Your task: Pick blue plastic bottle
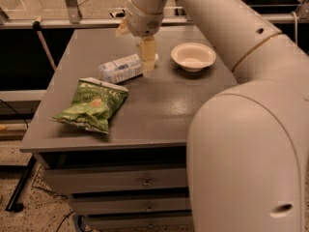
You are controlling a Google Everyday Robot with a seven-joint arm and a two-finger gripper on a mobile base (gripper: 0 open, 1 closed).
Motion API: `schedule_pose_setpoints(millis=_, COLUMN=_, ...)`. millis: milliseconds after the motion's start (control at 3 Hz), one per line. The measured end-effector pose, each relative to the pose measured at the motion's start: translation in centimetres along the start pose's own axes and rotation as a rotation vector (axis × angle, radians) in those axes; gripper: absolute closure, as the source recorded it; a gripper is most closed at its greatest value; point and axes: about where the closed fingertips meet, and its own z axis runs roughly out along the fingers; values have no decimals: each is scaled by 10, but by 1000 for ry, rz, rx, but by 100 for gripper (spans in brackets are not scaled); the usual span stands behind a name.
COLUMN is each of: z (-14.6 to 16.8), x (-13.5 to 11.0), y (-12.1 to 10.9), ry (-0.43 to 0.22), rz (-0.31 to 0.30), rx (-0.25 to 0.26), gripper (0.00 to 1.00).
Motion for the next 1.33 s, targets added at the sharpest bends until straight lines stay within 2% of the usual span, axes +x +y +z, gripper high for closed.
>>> schedule_pose_setpoints(millis=333, z=24, x=-18, y=-12, ry=10, rz=-58, rx=-52, gripper=0)
schedule_pose_setpoints(millis=667, z=58, x=-23, y=-17, ry=8, rz=-60, rx=-121, gripper=0)
schedule_pose_setpoints(millis=1000, z=61, x=-22, y=-18, ry=8, rz=-58, rx=-124, gripper=0)
schedule_pose_setpoints(millis=1333, z=65, x=-23, y=-24, ry=5, rz=-59, rx=-102, gripper=9)
